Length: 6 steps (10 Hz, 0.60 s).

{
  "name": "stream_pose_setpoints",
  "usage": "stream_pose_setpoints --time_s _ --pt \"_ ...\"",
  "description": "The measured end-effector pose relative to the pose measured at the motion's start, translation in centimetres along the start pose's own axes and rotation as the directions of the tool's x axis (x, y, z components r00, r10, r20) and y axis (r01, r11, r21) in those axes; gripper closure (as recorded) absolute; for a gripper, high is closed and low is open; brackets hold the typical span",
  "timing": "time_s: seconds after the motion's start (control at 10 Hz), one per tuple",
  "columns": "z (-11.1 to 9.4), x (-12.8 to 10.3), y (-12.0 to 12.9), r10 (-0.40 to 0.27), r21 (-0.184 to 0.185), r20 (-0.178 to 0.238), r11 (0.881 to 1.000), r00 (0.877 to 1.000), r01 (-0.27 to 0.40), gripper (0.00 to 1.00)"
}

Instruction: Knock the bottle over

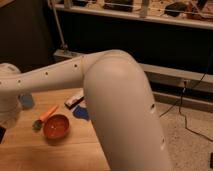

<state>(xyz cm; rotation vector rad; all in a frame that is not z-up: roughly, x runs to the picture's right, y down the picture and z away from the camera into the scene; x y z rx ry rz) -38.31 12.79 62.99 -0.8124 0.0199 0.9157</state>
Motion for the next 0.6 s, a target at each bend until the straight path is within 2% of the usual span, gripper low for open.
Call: stream_pose_setpoints --time_s 0.1,0.2,0.3,0.5,0.6 --pt "-0.24 0.48 -2.78 0.041 0.056 -0.010 0.998 0.999 -0.040 1.00" --pt "-0.28 0.62 -3.42 0.051 0.069 -0.013 0.996 0.999 -0.050 0.96" --pt "-0.22 0.61 -3.19 0.048 0.068 -0.013 0.997 0.999 -0.047 0.89" --pt "-0.24 0.61 -3.22 0.048 0.068 -0.013 0.997 0.999 -0.047 0.66" --pt "-0.22 0.61 -3.19 0.048 0.068 -0.013 0.997 0.999 -0.047 0.58"
